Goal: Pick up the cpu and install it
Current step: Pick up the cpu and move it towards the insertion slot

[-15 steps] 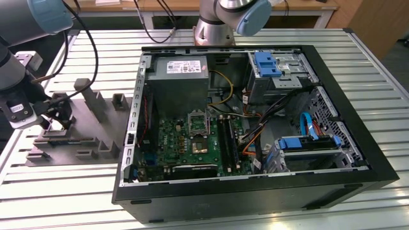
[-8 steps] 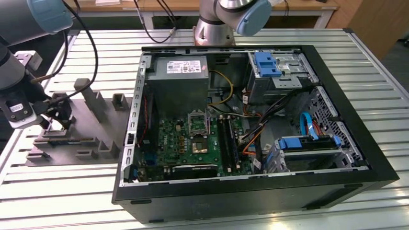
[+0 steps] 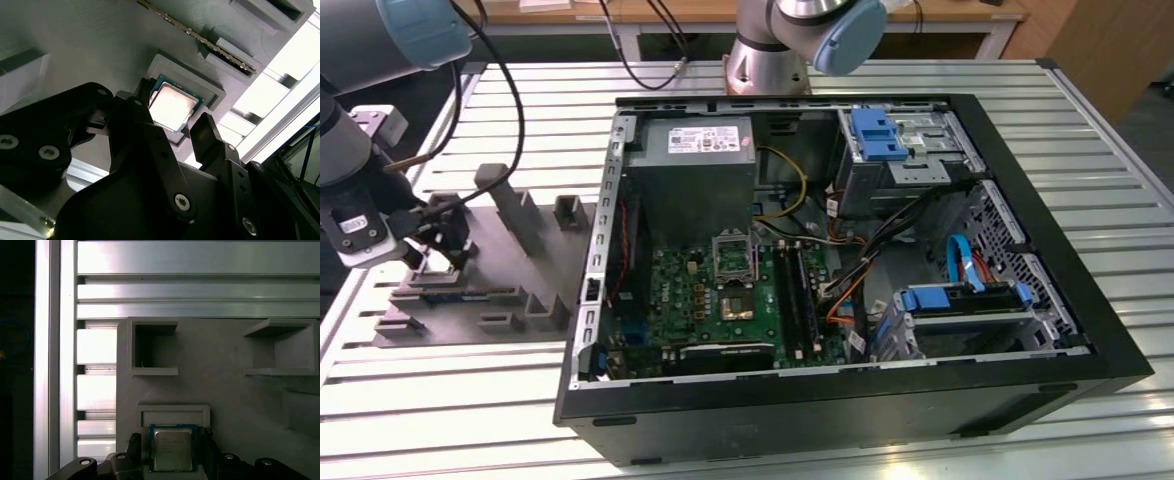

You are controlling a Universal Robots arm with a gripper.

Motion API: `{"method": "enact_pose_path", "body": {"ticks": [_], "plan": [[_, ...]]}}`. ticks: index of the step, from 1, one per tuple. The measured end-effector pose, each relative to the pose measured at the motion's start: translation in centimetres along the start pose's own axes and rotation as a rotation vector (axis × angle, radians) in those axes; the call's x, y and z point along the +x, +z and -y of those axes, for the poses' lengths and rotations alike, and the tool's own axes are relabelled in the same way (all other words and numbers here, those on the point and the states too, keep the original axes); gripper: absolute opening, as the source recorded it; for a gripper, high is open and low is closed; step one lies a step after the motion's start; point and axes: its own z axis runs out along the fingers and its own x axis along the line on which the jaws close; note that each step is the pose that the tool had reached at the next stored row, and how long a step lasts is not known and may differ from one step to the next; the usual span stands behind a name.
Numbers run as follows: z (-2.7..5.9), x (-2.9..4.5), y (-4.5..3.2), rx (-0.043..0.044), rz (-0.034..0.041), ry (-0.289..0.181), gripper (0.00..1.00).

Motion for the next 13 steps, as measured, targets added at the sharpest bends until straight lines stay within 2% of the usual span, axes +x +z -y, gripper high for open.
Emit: {"method": "enact_pose_path", "body": {"ticks": [7, 8, 13], "plan": [[0.0, 0.0, 0.0, 0.0, 0.0, 0.0, 0.57], [0.0, 0.0, -0.01, 0.0, 0.0, 0.0, 0.5], [0.0, 0.0, -0.02, 0.0001, -0.0002, 0.0, 0.47]]}}
